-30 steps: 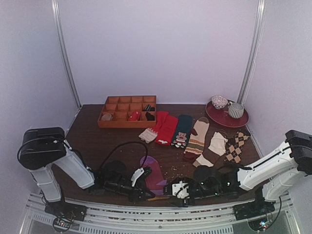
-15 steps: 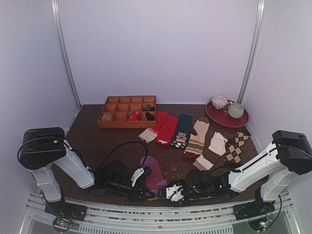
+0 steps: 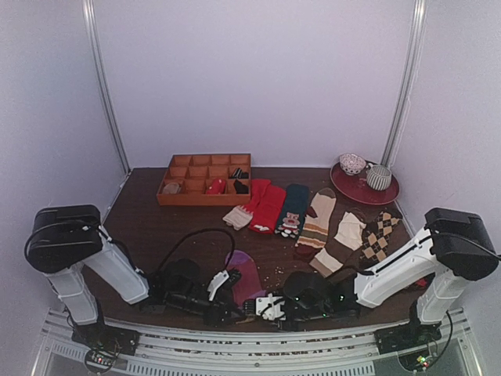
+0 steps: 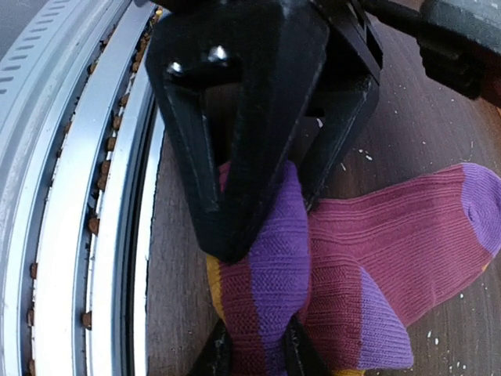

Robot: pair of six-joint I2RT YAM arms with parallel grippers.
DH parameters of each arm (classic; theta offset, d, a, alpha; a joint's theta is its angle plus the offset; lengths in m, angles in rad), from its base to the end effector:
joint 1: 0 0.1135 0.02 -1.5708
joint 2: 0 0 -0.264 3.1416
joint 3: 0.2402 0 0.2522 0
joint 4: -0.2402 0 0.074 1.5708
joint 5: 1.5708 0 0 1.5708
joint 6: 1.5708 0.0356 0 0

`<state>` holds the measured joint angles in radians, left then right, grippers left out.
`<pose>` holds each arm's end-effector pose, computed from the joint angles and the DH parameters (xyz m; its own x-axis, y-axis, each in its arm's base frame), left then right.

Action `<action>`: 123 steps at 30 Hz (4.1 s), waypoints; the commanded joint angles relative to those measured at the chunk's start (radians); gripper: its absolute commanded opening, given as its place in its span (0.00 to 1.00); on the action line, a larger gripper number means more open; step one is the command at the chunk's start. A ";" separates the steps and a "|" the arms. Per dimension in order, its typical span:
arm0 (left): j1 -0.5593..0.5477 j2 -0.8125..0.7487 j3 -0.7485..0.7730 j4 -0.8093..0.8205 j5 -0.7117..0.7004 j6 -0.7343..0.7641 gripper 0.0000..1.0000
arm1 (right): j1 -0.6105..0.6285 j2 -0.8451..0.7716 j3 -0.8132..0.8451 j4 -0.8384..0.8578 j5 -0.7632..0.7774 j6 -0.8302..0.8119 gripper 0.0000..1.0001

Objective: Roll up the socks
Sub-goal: Roll a pair of socks at the center of the board.

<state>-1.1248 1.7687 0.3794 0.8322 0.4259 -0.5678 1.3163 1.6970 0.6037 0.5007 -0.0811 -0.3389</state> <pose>0.1012 -0.2458 0.0860 -0.7155 0.3610 -0.5981 0.6976 0.3210 -0.6406 0.0752 0.3006 0.1243 0.1937 -0.5716 -0.7974 -0.9724 -0.0044 -0.2331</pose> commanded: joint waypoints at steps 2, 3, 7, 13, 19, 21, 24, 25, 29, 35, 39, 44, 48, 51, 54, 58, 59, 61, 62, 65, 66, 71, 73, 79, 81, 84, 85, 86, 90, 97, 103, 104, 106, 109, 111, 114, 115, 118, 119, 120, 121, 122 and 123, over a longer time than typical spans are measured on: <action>-0.012 -0.124 -0.078 -0.312 -0.164 0.115 0.48 | -0.045 0.038 0.021 -0.154 -0.197 0.184 0.17; -0.011 -0.175 -0.089 -0.320 -0.188 0.142 0.54 | -0.057 0.047 0.037 -0.192 -0.234 0.213 0.16; -0.022 -0.392 -0.147 -0.293 -0.288 0.238 0.70 | -0.117 0.121 0.128 -0.351 -0.411 0.332 0.16; -0.101 -0.542 -0.231 -0.151 -0.424 0.397 0.81 | -0.208 0.240 0.223 -0.497 -0.639 0.494 0.16; -0.119 -0.412 -0.237 0.044 -0.399 0.504 0.83 | -0.276 0.304 0.262 -0.538 -0.701 0.538 0.17; -0.119 -0.344 -0.209 0.057 -0.392 0.529 0.82 | -0.278 0.316 0.275 -0.554 -0.704 0.531 0.16; -0.119 -0.261 -0.190 0.100 -0.378 0.555 0.79 | -0.282 0.331 0.284 -0.565 -0.707 0.523 0.16; -0.119 -0.238 -0.191 0.119 -0.375 0.561 0.79 | -0.283 0.335 0.283 -0.568 -0.709 0.521 0.16; -0.119 -0.182 -0.191 0.190 -0.384 0.573 0.77 | -0.287 0.337 0.283 -0.574 -0.710 0.515 0.16; -0.119 -0.176 -0.157 0.222 -0.389 0.585 0.75 | -0.294 0.347 0.281 -0.568 -0.721 0.515 0.16; -0.118 -0.177 -0.160 0.223 -0.381 0.595 0.69 | -0.299 0.348 0.280 -0.564 -0.724 0.515 0.16; -0.119 -0.103 -0.130 0.210 -0.306 0.572 0.54 | -0.306 0.349 0.277 -0.561 -0.723 0.515 0.16; -0.119 -0.066 -0.129 0.225 -0.291 0.549 0.47 | -0.306 0.348 0.274 -0.554 -0.724 0.518 0.16; -0.119 -0.058 -0.130 0.223 -0.293 0.538 0.49 | -0.308 0.351 0.274 -0.555 -0.722 0.520 0.16; -0.118 -0.068 -0.138 0.224 -0.298 0.533 0.44 | -0.309 0.353 0.274 -0.552 -0.721 0.522 0.16; -0.119 -0.068 -0.131 0.213 -0.301 0.530 0.32 | -0.310 0.354 0.272 -0.543 -0.721 0.529 0.16; -0.119 -0.061 -0.126 0.206 -0.297 0.527 0.26 | -0.309 0.354 0.272 -0.542 -0.722 0.530 0.16; -0.119 -0.037 -0.111 0.187 -0.287 0.521 0.02 | -0.310 0.349 0.269 -0.539 -0.723 0.534 0.16; -0.118 -0.026 -0.108 0.183 -0.281 0.514 0.00 | -0.310 0.347 0.267 -0.534 -0.723 0.535 0.16; -0.119 -0.002 -0.111 0.180 -0.289 0.473 0.00 | -0.310 0.327 0.262 -0.516 -0.724 0.541 0.21; -0.118 -0.001 -0.110 0.162 -0.297 0.453 0.00 | -0.310 0.314 0.260 -0.504 -0.727 0.542 0.24; -0.092 -0.006 -0.090 -0.026 -0.287 0.280 0.00 | -0.309 0.132 0.207 -0.387 -0.689 0.529 0.39; -0.075 0.006 -0.085 -0.098 -0.252 0.221 0.00 | -0.309 0.024 0.173 -0.332 -0.640 0.504 0.42; -0.026 0.048 -0.097 -0.179 -0.145 0.080 0.00 | -0.253 -0.251 -0.006 -0.109 -0.420 0.289 0.51; -0.008 0.073 -0.101 -0.183 -0.109 0.048 0.00 | -0.208 -0.297 -0.070 -0.033 -0.339 0.175 0.55; 0.004 0.121 -0.096 -0.185 -0.059 0.017 0.00 | -0.148 -0.302 -0.122 0.045 -0.255 0.070 0.59; 0.007 0.132 -0.094 -0.186 -0.047 0.010 0.00 | -0.136 -0.289 -0.123 0.056 -0.237 0.047 0.59; 0.010 0.138 -0.093 -0.191 -0.039 0.006 0.00 | -0.124 -0.271 -0.119 0.056 -0.225 0.024 0.60; 0.023 0.140 -0.090 -0.211 -0.020 0.008 0.00 | -0.073 -0.191 -0.084 0.044 -0.139 -0.055 0.61; 0.025 0.143 -0.092 -0.214 -0.006 0.014 0.00 | -0.054 -0.095 -0.042 0.058 -0.117 -0.108 0.60; 0.026 0.150 -0.093 -0.206 0.002 0.020 0.00 | -0.050 -0.052 -0.026 0.072 -0.107 -0.112 0.58; 0.026 0.150 -0.093 -0.205 0.002 0.020 0.00 | -0.049 -0.042 -0.021 0.069 -0.099 -0.113 0.58; 0.026 0.150 -0.094 -0.203 0.003 0.022 0.00 | -0.046 -0.025 -0.021 0.075 -0.069 -0.115 0.57; 0.026 0.150 -0.097 -0.198 0.003 0.023 0.00 | -0.046 0.005 -0.009 0.065 -0.046 -0.116 0.56; 0.026 0.150 -0.099 -0.196 0.006 0.024 0.00 | -0.046 0.022 0.003 0.040 -0.036 -0.106 0.54; 0.026 0.147 -0.106 -0.184 0.008 0.025 0.00 | -0.046 0.038 0.001 0.020 -0.018 -0.088 0.50; 0.026 0.145 -0.108 -0.183 0.008 0.026 0.00 | -0.045 0.042 -0.001 0.013 -0.010 -0.078 0.50; 0.026 0.144 -0.108 -0.181 0.014 0.028 0.00 | -0.045 0.054 0.002 -0.034 0.012 -0.043 0.41; 0.026 0.143 -0.107 -0.179 0.016 0.030 0.00 | -0.045 0.059 0.006 -0.068 0.015 -0.028 0.36; 0.026 0.142 -0.108 -0.178 0.017 0.032 0.00 | -0.045 0.066 0.013 -0.094 0.015 -0.016 0.32; 0.026 0.140 -0.108 -0.178 0.018 0.031 0.00 | -0.045 0.073 0.016 -0.114 0.017 -0.003 0.29; 0.026 0.140 -0.108 -0.179 0.020 0.034 0.00 | -0.045 0.083 0.019 -0.130 0.022 0.008 0.28; 0.026 0.141 -0.107 -0.177 0.023 0.035 0.00 | -0.044 0.089 0.019 -0.140 0.037 0.018 0.27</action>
<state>-1.0878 1.8343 0.3363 1.0088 0.4412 -0.5343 1.2675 1.7226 0.6231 0.5404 -0.0902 -0.3923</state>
